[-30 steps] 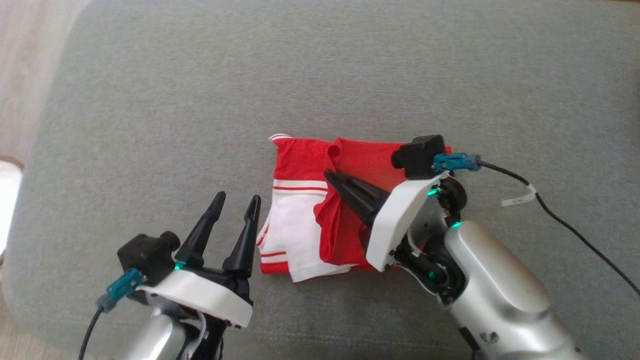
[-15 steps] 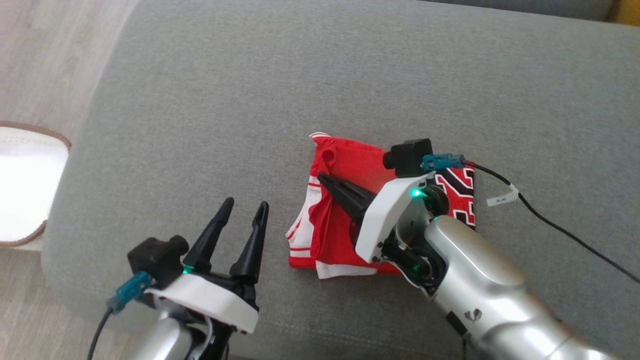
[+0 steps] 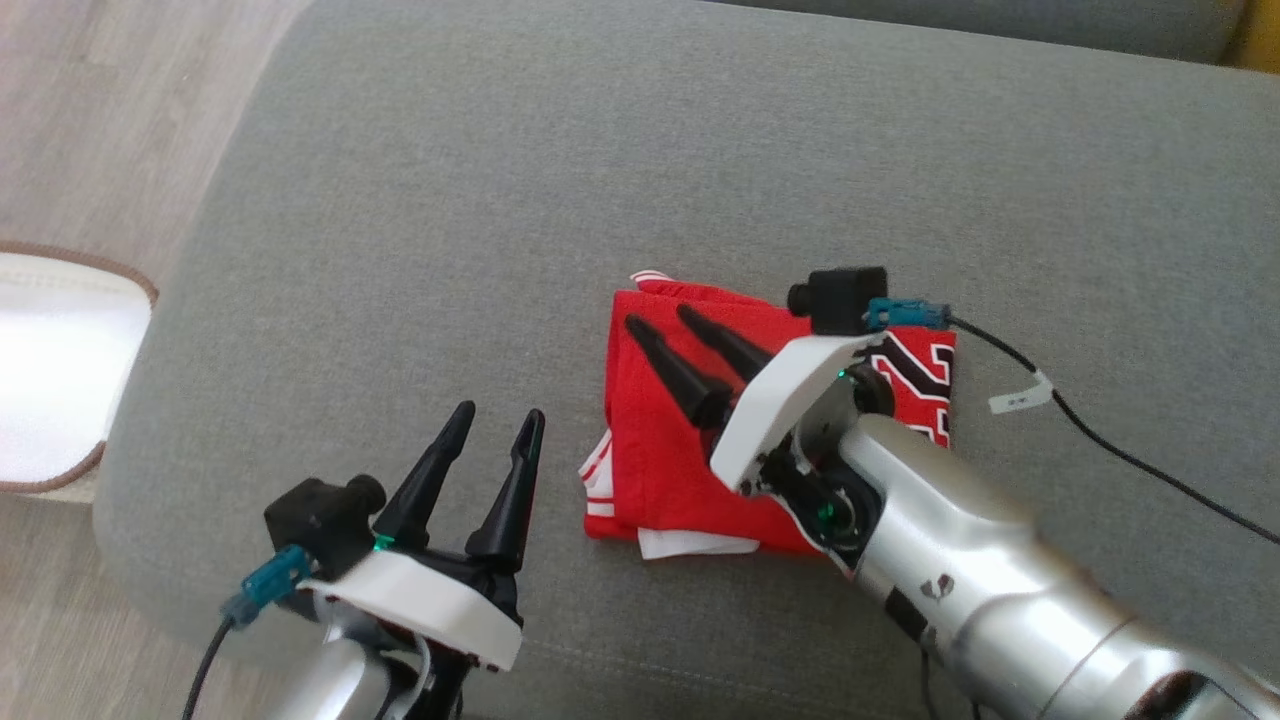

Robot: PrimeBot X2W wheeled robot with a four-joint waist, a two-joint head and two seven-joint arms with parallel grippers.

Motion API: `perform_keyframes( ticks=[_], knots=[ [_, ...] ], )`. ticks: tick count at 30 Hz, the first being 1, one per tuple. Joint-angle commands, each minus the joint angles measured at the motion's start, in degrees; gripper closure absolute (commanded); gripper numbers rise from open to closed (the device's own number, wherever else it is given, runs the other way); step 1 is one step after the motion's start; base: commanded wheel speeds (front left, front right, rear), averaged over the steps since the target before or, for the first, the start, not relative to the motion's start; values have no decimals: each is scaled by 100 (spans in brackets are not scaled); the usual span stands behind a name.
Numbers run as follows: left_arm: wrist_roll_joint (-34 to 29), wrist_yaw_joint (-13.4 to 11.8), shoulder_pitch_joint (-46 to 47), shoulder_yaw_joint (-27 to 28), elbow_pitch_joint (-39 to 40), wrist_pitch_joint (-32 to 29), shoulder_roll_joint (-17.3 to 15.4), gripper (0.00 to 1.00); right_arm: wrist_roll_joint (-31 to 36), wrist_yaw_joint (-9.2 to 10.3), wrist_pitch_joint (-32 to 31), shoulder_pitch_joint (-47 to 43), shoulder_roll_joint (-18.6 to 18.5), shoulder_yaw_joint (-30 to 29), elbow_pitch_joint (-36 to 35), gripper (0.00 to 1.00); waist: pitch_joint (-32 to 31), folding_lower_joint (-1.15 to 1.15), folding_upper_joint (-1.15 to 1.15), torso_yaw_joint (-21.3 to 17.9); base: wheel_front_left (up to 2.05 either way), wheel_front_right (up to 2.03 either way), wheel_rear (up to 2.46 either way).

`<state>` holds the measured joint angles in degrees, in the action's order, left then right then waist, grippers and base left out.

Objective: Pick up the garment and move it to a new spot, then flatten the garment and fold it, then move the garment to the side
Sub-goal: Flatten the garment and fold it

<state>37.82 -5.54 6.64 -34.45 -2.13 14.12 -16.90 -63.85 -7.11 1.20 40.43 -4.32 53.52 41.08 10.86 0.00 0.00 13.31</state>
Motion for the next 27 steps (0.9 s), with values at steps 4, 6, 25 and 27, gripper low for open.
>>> perform_keyframes(
  ticks=[4, 6, 25, 27],
  knots=[
    [-29, -38, 208, 226, 169, 37, -51, 0, -102, -37, 576, 395, 144, 100, 87, 0, -17, 0, 0, -173, 0, 0, 0],
    [-44, -52, 222, 249, 163, 43, -42, 0, 27, -37, 885, 529, 144, 125, 272, 0, -30, 0, 0, -276, 0, 0, 0],
    [-849, -289, 214, 1072, -13, 86, 466, 0, 3765, -37, 1378, -653, 82, -3311, -405, 0, -366, 0, 0, -1023, 0, 0, 0],
    [-969, -256, 132, 1163, -37, 86, 537, 0, 4200, -37, 1378, -1088, 101, -3743, -819, 0, -424, 0, 0, -1036, 0, 0, 0]
  ],
)
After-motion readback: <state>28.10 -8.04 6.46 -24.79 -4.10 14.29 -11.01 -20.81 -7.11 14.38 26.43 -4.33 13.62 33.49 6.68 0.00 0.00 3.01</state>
